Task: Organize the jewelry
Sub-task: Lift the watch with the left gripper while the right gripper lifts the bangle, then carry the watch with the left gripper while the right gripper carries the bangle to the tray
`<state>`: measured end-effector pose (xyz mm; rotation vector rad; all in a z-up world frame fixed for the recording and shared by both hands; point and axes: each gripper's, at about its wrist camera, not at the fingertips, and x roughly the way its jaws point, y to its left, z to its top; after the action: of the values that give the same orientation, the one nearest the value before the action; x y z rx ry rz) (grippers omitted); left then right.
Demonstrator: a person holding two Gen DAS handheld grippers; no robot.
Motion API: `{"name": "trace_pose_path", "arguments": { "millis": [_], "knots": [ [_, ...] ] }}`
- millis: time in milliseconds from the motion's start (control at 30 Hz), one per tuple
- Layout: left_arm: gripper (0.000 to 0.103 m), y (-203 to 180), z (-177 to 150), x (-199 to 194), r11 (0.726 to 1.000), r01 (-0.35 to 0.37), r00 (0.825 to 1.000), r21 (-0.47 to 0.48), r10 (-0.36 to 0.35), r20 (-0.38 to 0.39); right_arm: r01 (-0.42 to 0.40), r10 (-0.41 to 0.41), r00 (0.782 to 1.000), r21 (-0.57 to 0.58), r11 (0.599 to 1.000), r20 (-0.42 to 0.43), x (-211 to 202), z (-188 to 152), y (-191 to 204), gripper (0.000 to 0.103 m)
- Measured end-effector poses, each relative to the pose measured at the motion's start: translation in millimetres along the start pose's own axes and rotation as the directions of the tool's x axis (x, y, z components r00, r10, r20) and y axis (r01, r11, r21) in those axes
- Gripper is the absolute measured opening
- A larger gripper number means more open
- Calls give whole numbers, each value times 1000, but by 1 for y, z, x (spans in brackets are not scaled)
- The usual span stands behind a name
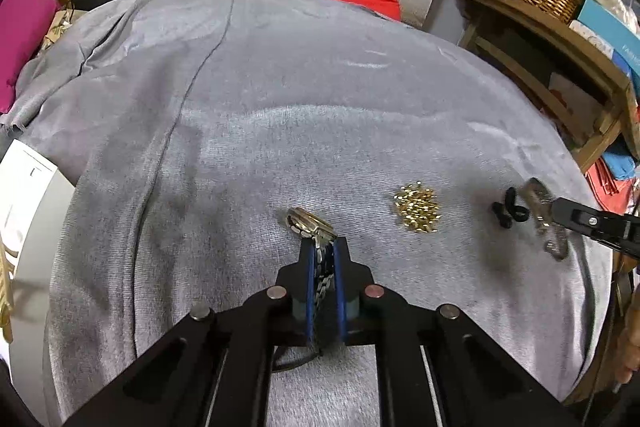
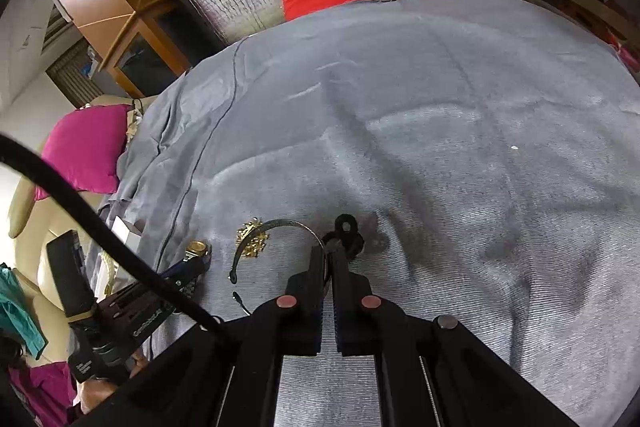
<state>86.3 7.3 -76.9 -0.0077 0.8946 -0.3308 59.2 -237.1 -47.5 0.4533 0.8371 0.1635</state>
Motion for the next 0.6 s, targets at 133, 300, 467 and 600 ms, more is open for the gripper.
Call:
{"name": "trace_pose_path", "arguments": {
  "millis": [133, 300, 467, 600],
  "knots": [
    [9, 2, 0, -16, 1000, 25, 999, -10, -24, 34, -5, 5, 1000, -11, 1000, 5, 1, 0, 7, 4],
    [9, 9, 0, -37, 998, 48, 996, -29, -45, 73, -22, 22, 1000, -29, 999, 4, 5, -2, 22, 4],
    [9, 15, -4, -62, 999, 35, 993, -39, -30, 117, -41, 41, 999, -54, 998, 9, 8, -3, 36, 4],
    [9, 23, -10, -89, 997, 26, 986, -76, -13, 168, -60, 62, 998, -70, 996, 15, 9, -6, 50, 4]
  ]
}}
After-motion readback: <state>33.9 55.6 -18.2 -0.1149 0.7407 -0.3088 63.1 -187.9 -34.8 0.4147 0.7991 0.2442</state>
